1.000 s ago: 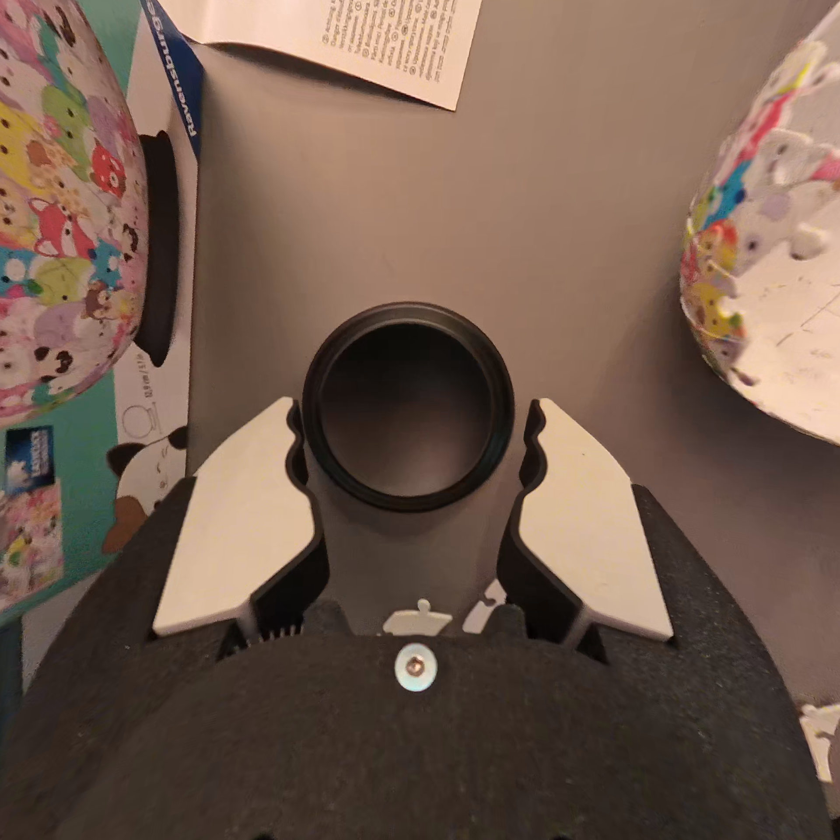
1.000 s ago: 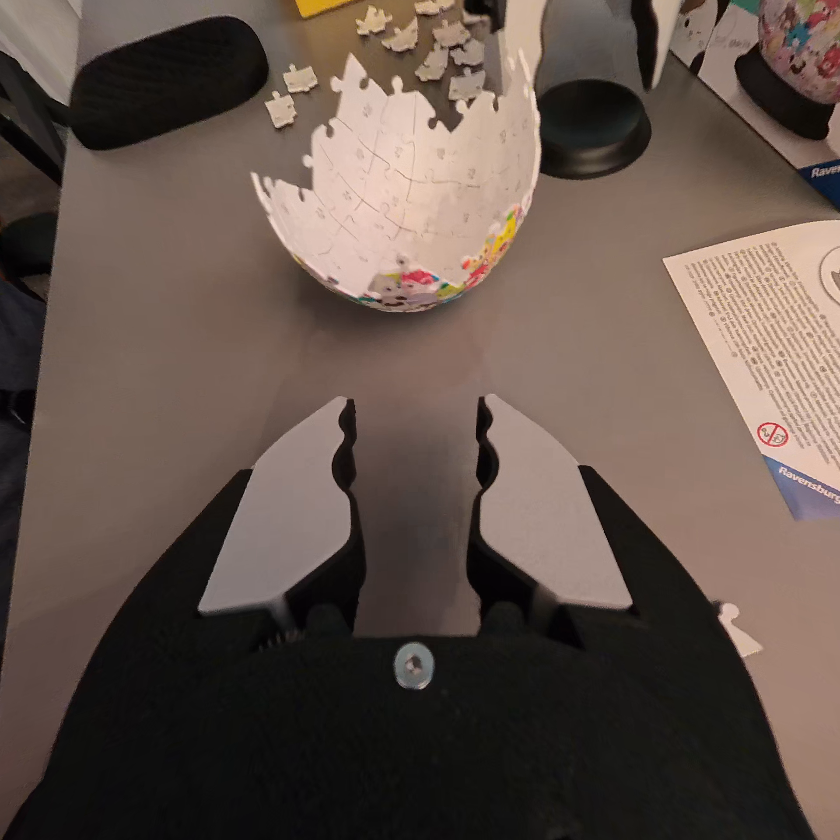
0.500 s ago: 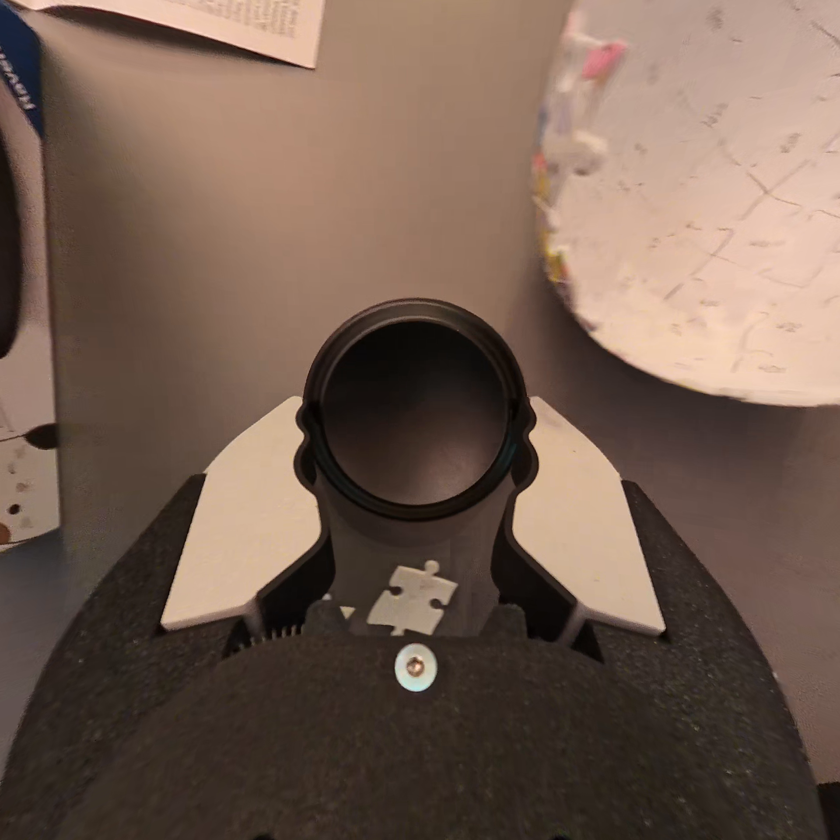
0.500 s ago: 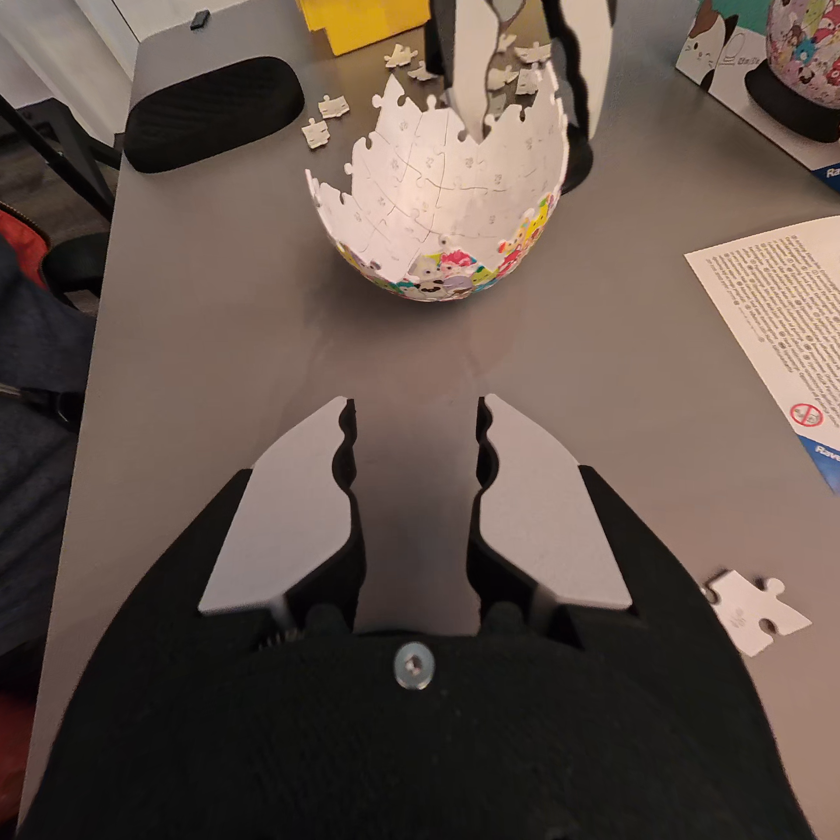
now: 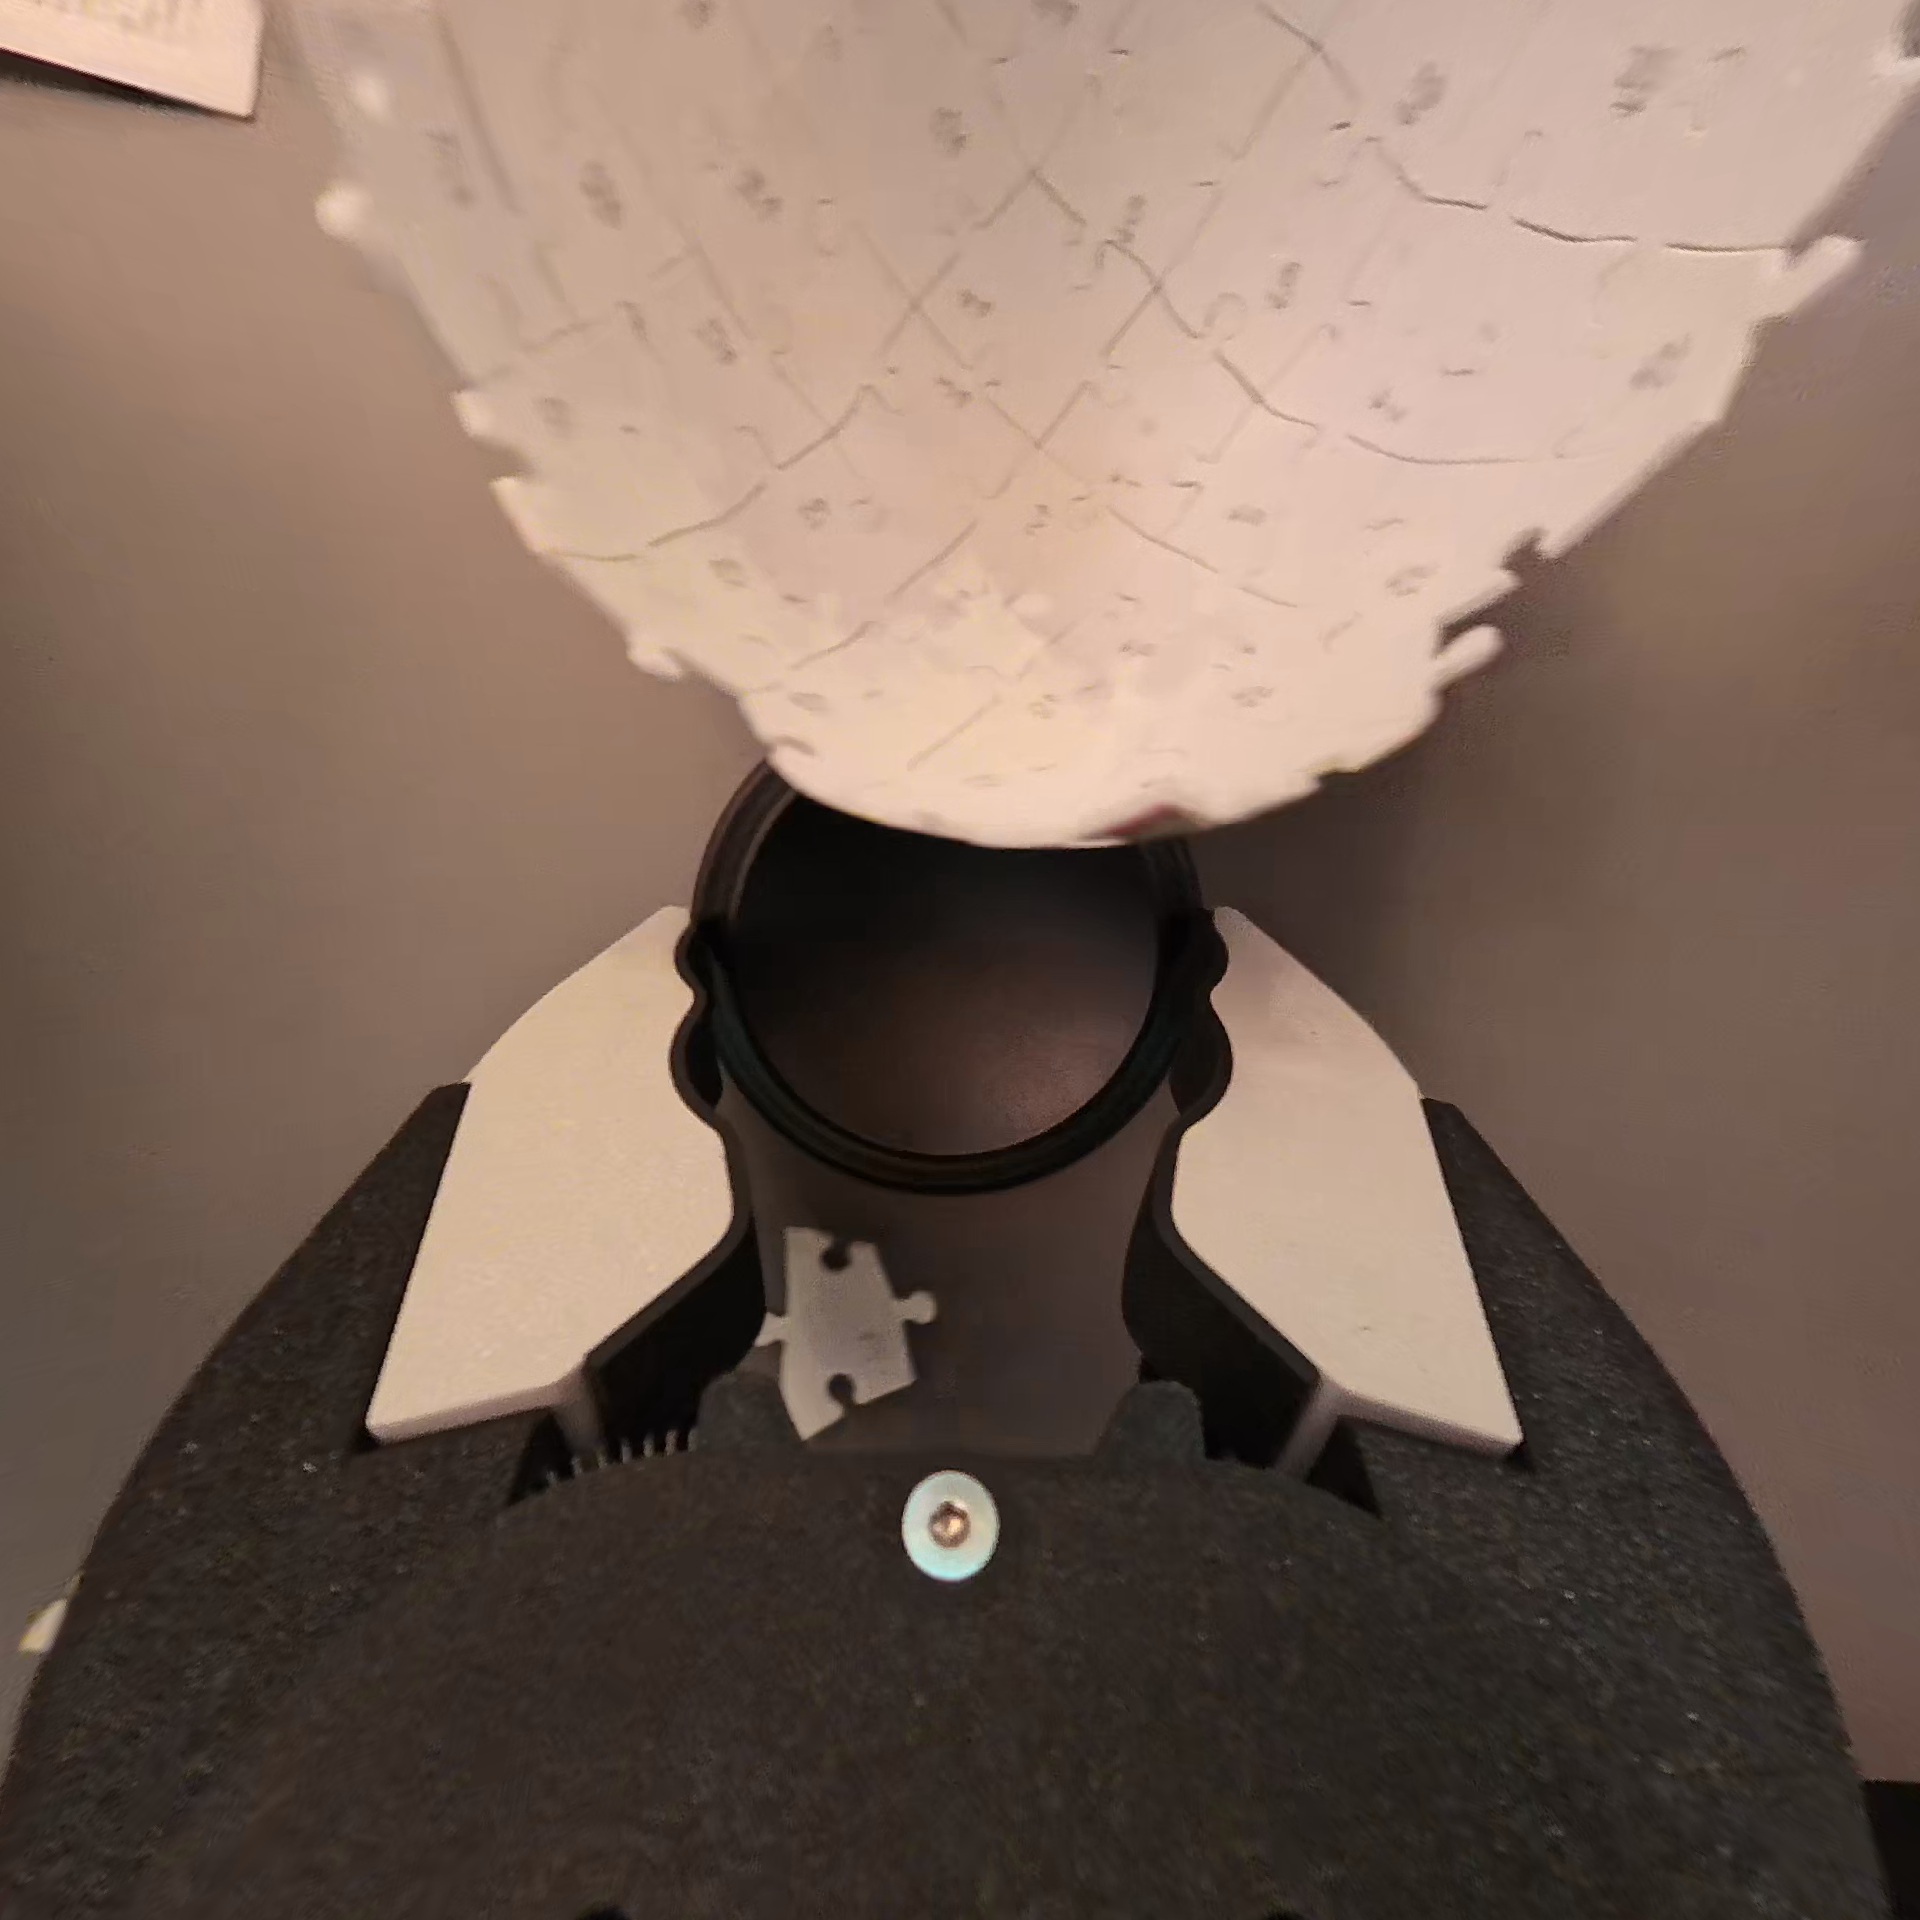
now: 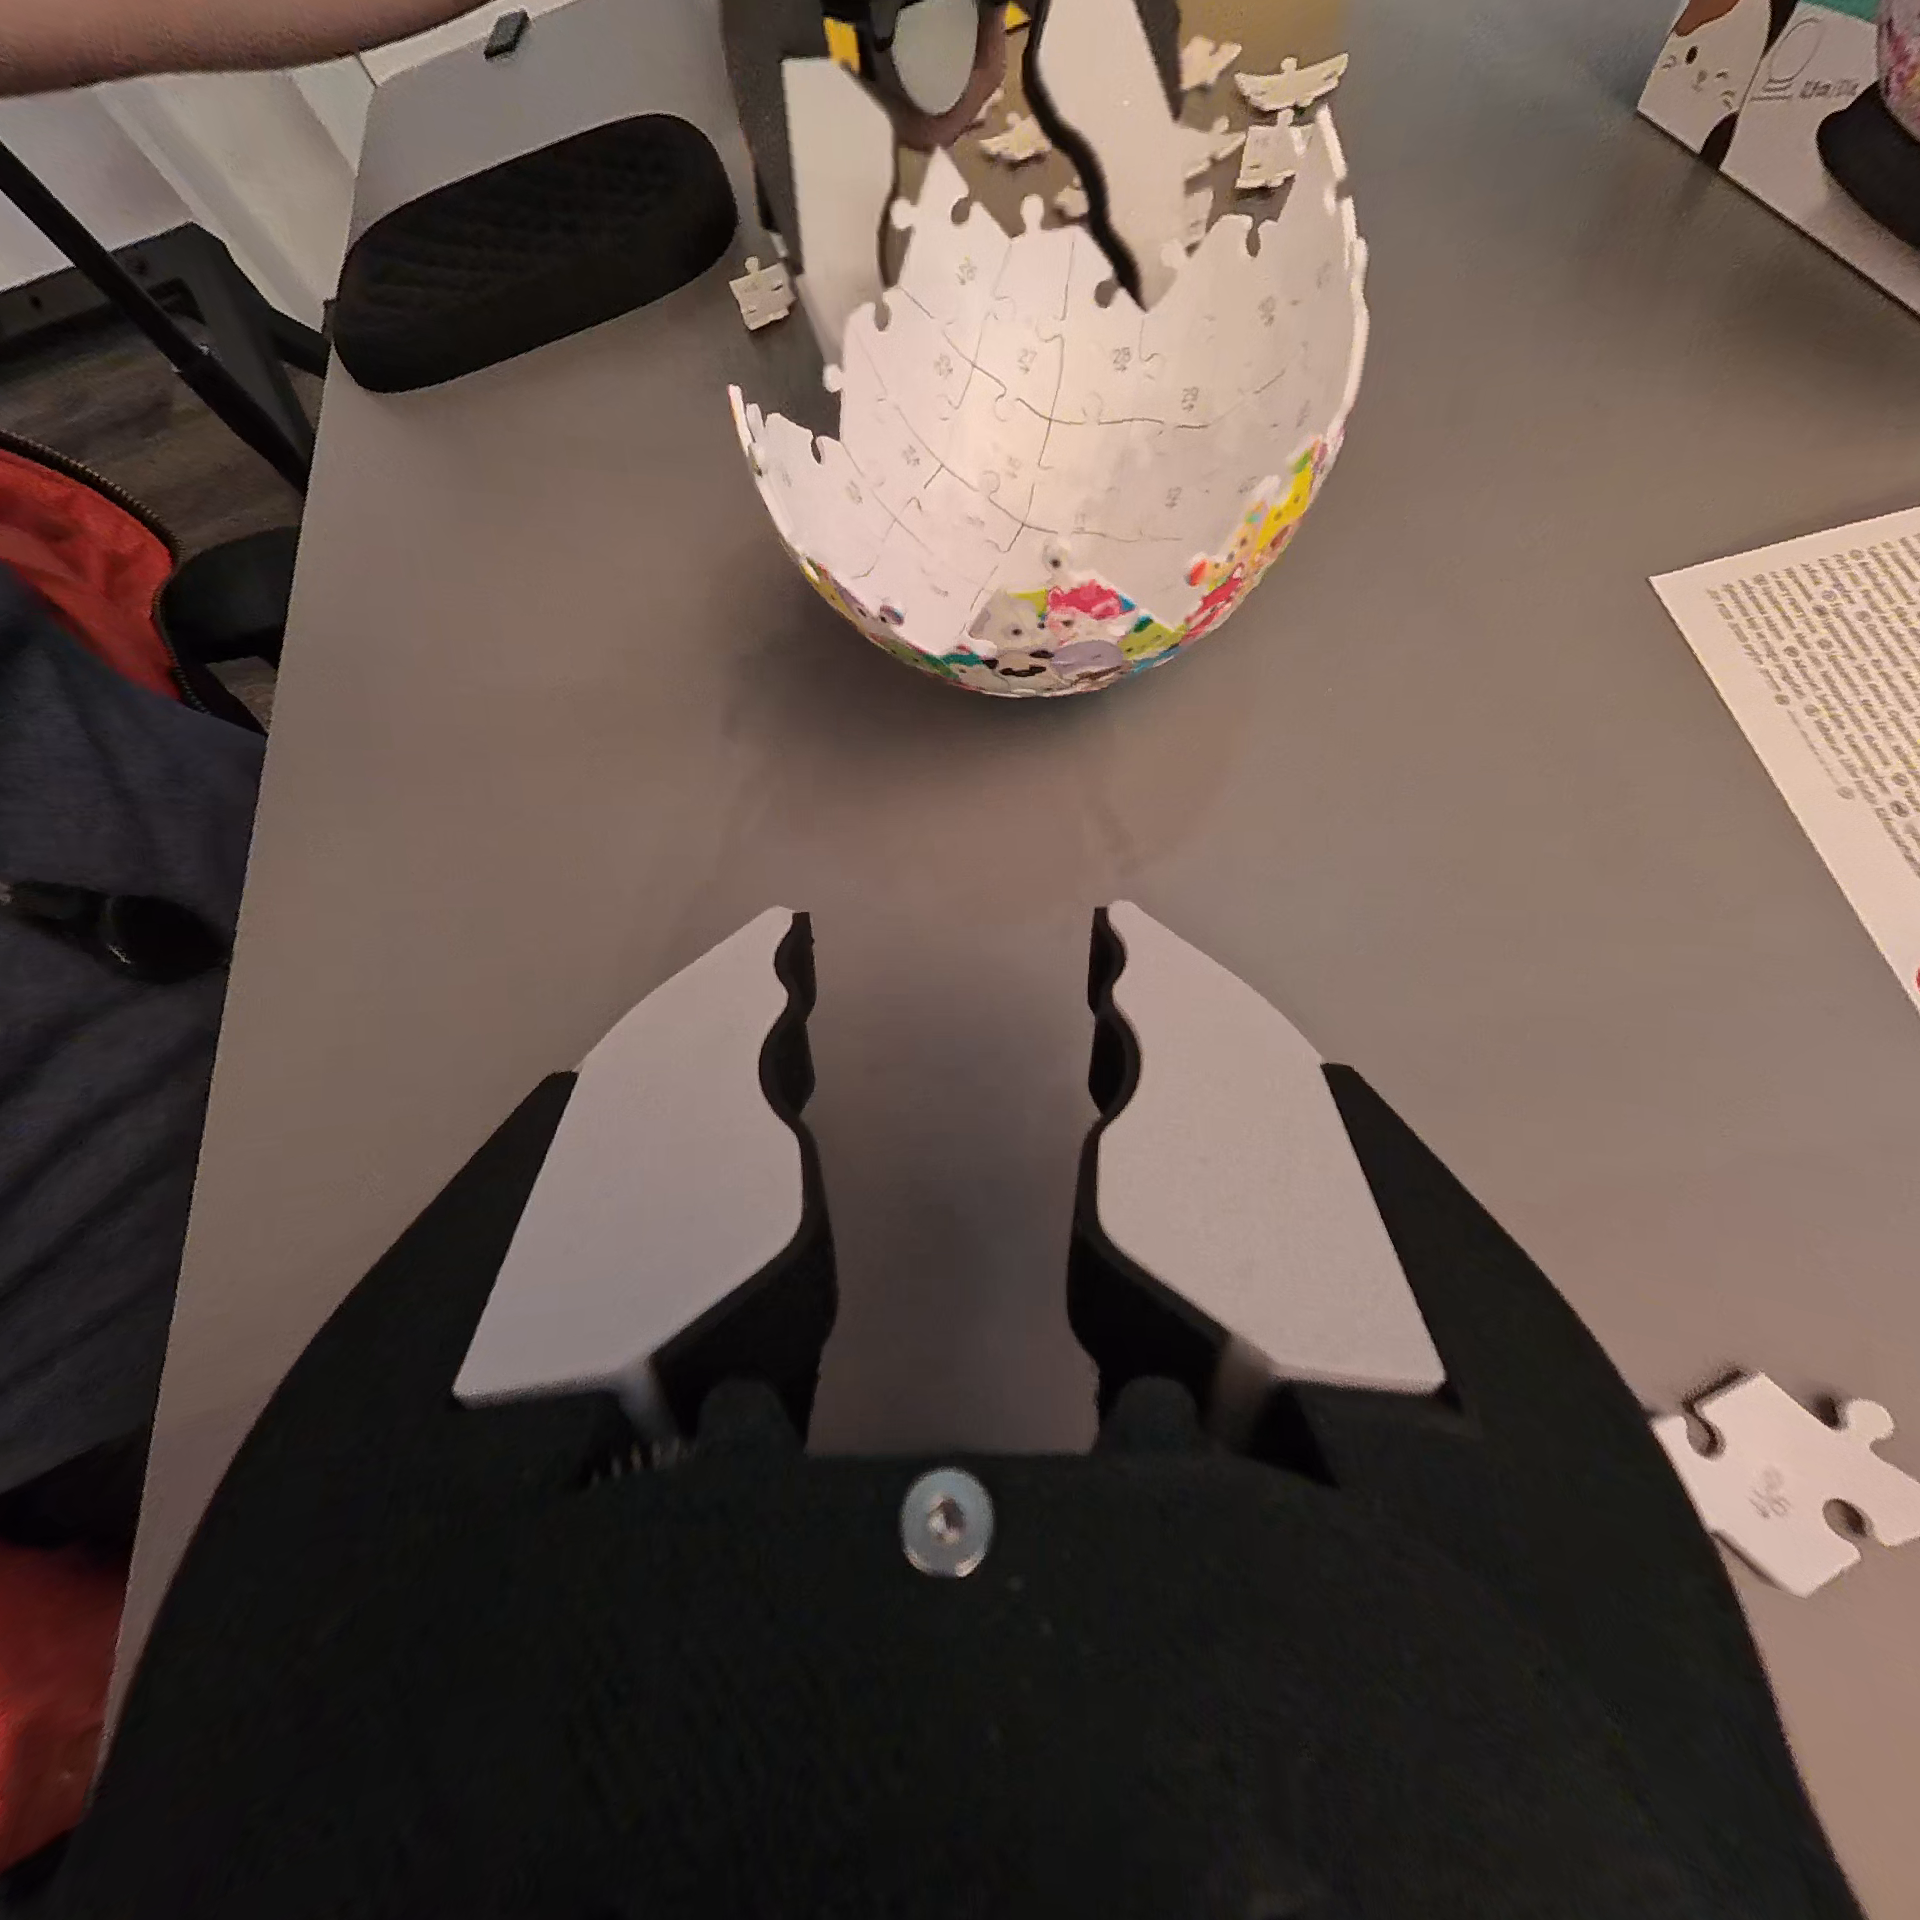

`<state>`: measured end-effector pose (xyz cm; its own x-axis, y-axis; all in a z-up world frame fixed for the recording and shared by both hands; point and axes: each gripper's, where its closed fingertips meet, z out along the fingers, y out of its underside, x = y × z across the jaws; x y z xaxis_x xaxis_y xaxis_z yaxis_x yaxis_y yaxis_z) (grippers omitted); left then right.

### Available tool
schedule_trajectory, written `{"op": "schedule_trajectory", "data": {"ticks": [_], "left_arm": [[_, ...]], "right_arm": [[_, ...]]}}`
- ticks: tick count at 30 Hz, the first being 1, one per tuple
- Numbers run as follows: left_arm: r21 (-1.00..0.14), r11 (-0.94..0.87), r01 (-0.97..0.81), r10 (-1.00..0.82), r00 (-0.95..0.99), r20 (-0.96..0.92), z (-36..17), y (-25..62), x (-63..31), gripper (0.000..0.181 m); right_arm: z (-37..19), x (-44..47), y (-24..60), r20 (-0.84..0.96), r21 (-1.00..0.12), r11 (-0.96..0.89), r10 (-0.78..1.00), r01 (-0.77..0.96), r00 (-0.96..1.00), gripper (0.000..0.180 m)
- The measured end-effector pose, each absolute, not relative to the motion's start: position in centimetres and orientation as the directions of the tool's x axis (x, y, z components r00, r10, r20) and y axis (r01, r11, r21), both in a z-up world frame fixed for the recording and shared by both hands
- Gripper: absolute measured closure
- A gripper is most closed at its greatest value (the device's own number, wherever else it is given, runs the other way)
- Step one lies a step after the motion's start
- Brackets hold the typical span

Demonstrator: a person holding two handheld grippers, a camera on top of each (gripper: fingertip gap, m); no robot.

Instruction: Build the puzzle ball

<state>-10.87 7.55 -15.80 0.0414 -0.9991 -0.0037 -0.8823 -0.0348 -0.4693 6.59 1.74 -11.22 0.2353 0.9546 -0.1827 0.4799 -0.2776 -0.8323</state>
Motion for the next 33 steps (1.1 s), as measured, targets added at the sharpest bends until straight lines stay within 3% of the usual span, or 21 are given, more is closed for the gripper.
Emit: {"op": "schedule_trajectory", "data": {"ticks": [8,14,18,25,33], "left_arm": [[-0.481,-0.093,-0.872,-0.995,0.102,0.006,-15.8,3.2,-10.4,0.095],[-0.53,-0.19,-0.826,-0.981,0.183,0.067,-14.7,3.3,-11.1,0.068],[-0.609,-0.218,-0.763,-0.974,0.207,0.089,-12.5,4.7,-10.4,0.072],[-0.554,-0.126,-0.823,-0.988,0.156,-0.006,-13.8,5.9,-9.8,0.081],[-0.619,-0.119,-0.776,-0.992,0.115,0.046,-13.5,6.3,-8.6,0.089]], "right_arm": [[-11.2,4.8,2.1,-0.185,-0.809,-0.255,0.966,0.53,0.182,0.128],[-11.6,3.4,3.8,-0.14,-0.787,-0.219,0.974,0.576,0.18,0.127],[-12.8,2.6,5.0,-0.075,-0.755,-0.176,0.98,0.632,0.183,0.127],[-14.1,1.7,5.9,-0.063,-0.732,-0.157,0.985,0.663,0.163,0.127],[-13.3,0.7,6.1,-0.08,-0.772,-0.146,0.988,0.618,0.134,0.127]]}}
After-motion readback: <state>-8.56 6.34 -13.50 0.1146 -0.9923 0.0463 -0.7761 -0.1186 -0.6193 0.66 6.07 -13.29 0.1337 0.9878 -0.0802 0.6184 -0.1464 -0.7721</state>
